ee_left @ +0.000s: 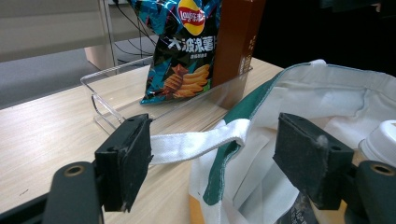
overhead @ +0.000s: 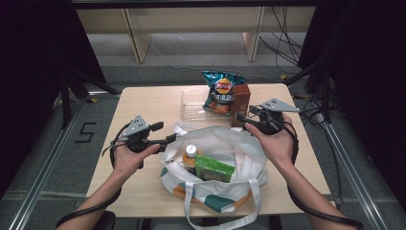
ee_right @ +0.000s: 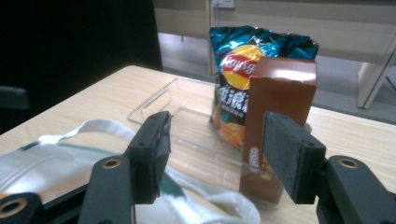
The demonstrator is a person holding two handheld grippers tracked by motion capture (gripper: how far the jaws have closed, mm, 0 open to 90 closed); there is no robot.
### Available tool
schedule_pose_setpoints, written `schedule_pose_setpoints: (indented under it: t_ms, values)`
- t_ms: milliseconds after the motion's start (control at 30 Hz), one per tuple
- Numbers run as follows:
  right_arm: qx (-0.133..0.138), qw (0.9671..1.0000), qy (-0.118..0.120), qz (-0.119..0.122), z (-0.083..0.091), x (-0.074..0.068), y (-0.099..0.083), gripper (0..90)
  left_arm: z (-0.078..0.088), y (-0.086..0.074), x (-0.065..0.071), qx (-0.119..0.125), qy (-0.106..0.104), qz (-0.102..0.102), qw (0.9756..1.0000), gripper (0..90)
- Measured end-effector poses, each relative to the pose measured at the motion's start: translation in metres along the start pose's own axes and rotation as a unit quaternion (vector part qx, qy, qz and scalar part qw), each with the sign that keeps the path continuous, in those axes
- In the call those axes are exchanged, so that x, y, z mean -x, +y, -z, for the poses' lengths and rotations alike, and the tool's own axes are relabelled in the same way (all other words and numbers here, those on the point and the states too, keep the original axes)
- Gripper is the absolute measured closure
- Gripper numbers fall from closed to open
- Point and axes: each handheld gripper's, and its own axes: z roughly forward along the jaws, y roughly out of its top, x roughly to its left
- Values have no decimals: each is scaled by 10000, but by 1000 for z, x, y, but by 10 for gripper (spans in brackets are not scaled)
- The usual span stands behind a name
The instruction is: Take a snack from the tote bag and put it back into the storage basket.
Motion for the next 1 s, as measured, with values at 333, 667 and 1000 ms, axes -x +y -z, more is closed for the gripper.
schedule_pose_setpoints:
  t_ms: [333,667,1000]
  values:
    - [-112,9989,446,-52,16,-11,-14,452,1,-1,0,-37,29,-1,10000,264]
    - [-175,9970,755,-2,22,-23,-27,444,2,-2,0,-19,25,29,10000,265]
    - [-199,9956,908,152,26,-31,-41,440,1,-4,0,-52,22,47,10000,265]
